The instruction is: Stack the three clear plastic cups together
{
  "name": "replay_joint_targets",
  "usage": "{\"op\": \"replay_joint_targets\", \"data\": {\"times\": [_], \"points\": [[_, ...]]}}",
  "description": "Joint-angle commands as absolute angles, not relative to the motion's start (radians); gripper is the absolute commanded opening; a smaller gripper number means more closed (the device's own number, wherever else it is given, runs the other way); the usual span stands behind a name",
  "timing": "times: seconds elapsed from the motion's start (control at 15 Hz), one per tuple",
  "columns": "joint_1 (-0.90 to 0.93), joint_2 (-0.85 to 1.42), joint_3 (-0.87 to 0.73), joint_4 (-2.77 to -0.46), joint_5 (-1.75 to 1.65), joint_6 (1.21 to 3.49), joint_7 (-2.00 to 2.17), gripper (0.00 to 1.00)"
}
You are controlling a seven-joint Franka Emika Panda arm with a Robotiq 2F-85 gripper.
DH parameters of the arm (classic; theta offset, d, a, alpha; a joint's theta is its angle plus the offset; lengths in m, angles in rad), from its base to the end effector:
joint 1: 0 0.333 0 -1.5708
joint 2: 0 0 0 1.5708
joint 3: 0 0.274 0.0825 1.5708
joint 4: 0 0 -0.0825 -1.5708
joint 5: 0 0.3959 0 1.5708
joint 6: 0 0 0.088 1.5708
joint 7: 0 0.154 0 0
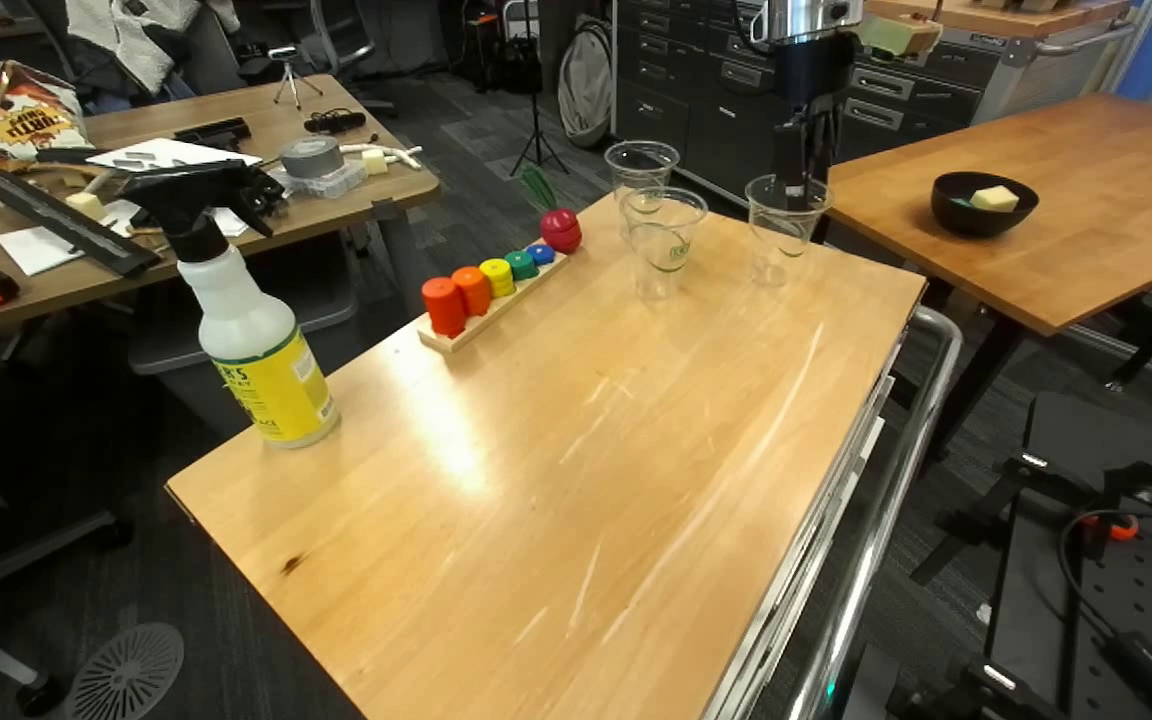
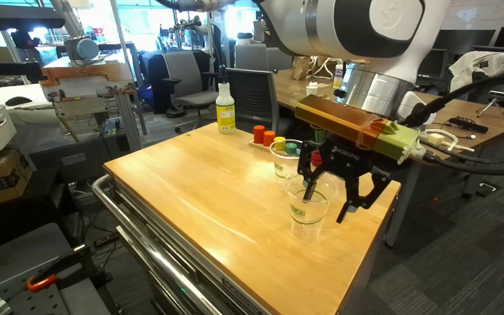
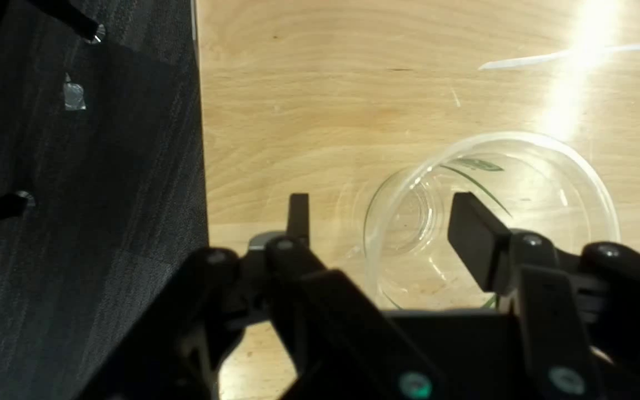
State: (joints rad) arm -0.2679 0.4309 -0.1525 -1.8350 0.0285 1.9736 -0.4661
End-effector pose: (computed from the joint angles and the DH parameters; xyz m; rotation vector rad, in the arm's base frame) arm 0.5365 -0.2378 0.1872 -3.0258 -0.0534 0.4216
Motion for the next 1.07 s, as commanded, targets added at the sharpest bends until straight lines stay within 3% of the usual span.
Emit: {"op": "replay_joint_targets", "data": {"times": [0.0, 0.27, 0.33, 1.0], "points": [[-0.292, 0.428, -0.127, -1.811, 0.059, 1.974, -0.469, 0.35], [-0.292, 0.405, -0.128, -1.824, 0.083, 1.976, -0.441, 0.04], [-0.291, 0.398, -0.128, -1.829, 0.089, 1.978, -0.437, 0.01], [-0.280, 0.254, -0.140, -1.876, 0.084, 1.912, -0.372, 0.01]]}}
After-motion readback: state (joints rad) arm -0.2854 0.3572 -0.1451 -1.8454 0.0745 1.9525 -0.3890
